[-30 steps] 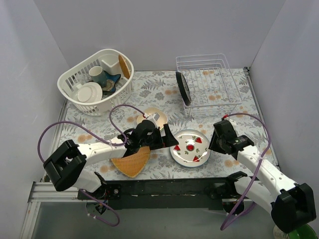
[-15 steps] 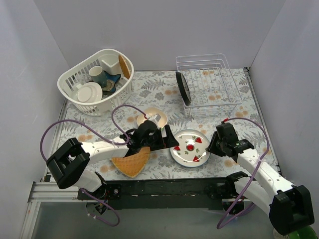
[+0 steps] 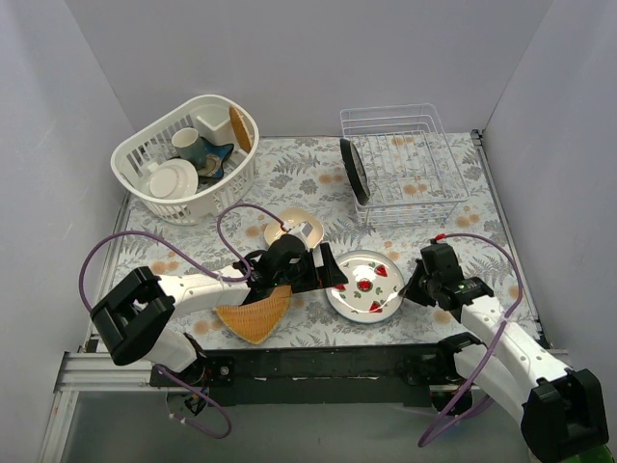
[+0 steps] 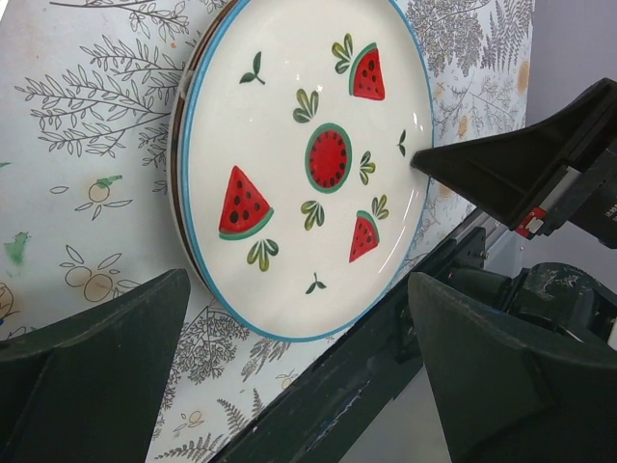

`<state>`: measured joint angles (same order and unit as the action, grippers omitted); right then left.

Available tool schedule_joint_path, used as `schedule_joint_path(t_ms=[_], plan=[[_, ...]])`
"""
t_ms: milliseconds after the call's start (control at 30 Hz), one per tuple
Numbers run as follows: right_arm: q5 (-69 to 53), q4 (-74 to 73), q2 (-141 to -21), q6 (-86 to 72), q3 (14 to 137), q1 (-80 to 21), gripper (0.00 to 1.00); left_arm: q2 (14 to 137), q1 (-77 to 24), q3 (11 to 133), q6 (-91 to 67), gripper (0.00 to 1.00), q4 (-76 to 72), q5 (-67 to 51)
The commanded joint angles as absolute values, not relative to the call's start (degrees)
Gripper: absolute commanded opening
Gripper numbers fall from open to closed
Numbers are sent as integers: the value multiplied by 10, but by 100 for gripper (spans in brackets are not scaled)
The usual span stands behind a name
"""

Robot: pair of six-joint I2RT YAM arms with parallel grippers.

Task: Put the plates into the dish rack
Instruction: Pick up the plate at the center of the board.

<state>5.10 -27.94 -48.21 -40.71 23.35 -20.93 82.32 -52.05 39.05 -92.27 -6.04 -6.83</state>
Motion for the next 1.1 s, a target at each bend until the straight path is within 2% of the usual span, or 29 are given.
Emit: schedule_joint_path(t_ms=[0,800,1067], plan=[[43,-279,-471,-416,221,-209,1,817,-526,399,-924,97,-69,-59],[4,-347,-455,-455,335,-209,1,768,-538,374,-960,97,-55,-62],[-34,-338,-449,-465,323,-209,1,714,-597,325,-1042,97,-61,-31]])
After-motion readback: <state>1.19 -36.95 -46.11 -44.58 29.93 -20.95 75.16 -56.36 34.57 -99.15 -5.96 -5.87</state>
